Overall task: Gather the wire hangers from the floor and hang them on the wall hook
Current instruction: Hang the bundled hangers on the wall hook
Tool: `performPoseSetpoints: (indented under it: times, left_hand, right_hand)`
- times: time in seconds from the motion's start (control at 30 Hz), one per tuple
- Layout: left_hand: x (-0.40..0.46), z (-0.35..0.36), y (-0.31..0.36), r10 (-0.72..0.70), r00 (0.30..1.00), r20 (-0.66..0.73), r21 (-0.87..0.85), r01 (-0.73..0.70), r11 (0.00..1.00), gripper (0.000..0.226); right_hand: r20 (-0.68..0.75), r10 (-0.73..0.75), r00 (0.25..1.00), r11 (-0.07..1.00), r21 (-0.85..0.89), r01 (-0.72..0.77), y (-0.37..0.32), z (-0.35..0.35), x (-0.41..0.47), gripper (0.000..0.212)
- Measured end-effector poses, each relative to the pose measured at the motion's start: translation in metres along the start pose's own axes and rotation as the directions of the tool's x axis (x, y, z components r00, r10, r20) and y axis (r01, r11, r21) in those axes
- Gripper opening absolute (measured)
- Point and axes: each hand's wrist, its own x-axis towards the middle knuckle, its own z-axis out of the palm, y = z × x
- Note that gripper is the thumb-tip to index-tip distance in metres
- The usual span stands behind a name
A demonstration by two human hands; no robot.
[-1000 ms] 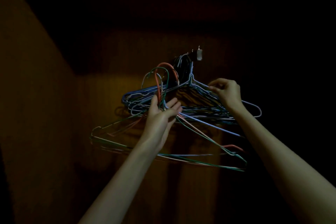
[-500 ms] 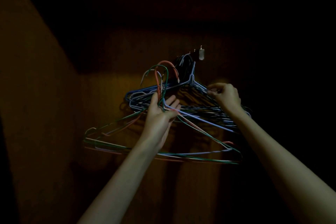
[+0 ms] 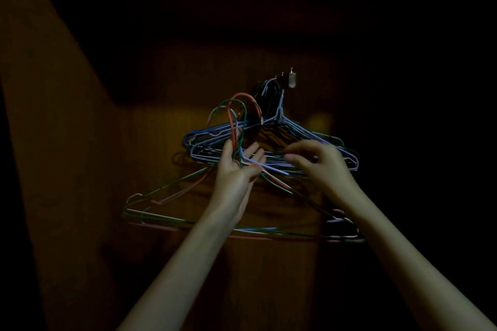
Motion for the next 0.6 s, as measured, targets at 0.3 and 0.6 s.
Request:
performPoseSetpoints:
  times: [0.3, 0.6]
  left_hand:
    - [-0.012, 0.004, 0.001, -0.027, 1.000, 0.002, -0.015, 0.027, 1.000, 0.083]
    - [-0.015, 0.000, -0.002, -0.028, 0.999, 0.028, 0.020, 0.028, 0.999, 0.083]
  right_hand:
    - [0.080, 0.042, 0.996, 0.999, -0.014, -0.041, -0.001, 0.003, -0.033, 0.014]
    - [-0.058, 0.047, 0.997, 0.999, 0.022, -0.046, 0.001, 0.010, -0.035, 0.011]
